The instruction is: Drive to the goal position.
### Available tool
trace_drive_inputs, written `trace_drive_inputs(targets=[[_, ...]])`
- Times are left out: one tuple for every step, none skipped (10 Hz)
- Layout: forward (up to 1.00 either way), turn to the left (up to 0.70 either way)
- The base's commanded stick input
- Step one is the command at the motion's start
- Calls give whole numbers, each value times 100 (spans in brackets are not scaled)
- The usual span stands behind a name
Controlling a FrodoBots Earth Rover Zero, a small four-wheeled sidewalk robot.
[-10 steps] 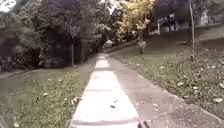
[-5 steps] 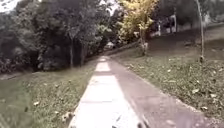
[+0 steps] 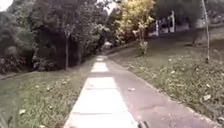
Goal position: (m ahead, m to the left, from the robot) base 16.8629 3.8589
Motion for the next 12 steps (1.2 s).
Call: trace_drive_inputs(targets=[[70, 0], [70, 0], [70, 0], [70, 0], [70, 0], [70, 0], [70, 0], [70, 0], [70, 0], [70, 0], [70, 0], [70, 0]])
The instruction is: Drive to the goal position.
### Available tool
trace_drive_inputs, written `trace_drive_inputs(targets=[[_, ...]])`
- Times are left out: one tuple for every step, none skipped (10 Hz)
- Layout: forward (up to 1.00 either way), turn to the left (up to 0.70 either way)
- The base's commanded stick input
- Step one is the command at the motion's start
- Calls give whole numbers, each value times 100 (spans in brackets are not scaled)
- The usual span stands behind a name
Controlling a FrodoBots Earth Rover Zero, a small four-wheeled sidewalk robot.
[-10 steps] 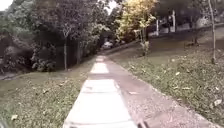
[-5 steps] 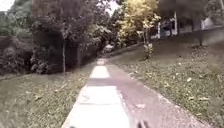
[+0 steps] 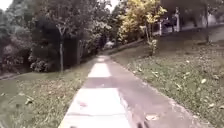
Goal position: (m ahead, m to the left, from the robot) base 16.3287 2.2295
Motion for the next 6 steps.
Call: trace_drive_inputs(targets=[[70, 0], [70, 0], [70, 0], [70, 0], [70, 0], [70, 0]])
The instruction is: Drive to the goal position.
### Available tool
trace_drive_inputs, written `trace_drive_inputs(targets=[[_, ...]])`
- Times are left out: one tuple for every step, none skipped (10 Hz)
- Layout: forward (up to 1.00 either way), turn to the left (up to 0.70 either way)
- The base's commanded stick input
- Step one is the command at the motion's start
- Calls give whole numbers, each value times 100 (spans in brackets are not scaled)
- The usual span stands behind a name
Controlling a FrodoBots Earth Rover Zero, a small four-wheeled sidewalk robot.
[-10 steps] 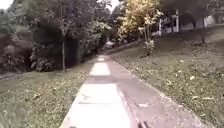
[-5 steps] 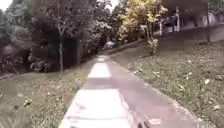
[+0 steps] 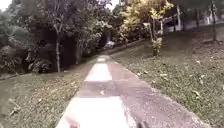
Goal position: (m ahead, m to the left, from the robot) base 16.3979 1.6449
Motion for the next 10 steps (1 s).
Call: trace_drive_inputs(targets=[[70, 0], [70, 0], [70, 0], [70, 0], [70, 0], [70, 0], [70, 0], [70, 0], [70, 0], [70, 0]])
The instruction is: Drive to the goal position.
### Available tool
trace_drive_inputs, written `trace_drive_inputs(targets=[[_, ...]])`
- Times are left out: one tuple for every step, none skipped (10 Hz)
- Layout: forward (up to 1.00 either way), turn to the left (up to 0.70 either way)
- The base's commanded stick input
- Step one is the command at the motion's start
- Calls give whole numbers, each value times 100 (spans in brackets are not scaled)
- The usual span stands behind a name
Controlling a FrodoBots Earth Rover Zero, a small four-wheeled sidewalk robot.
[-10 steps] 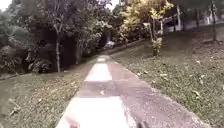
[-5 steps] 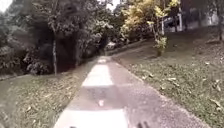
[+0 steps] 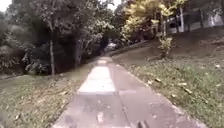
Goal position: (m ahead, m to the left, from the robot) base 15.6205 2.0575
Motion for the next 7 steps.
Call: trace_drive_inputs(targets=[[70, 0], [70, 0], [70, 0], [70, 0], [70, 0], [70, 0], [70, 0]])
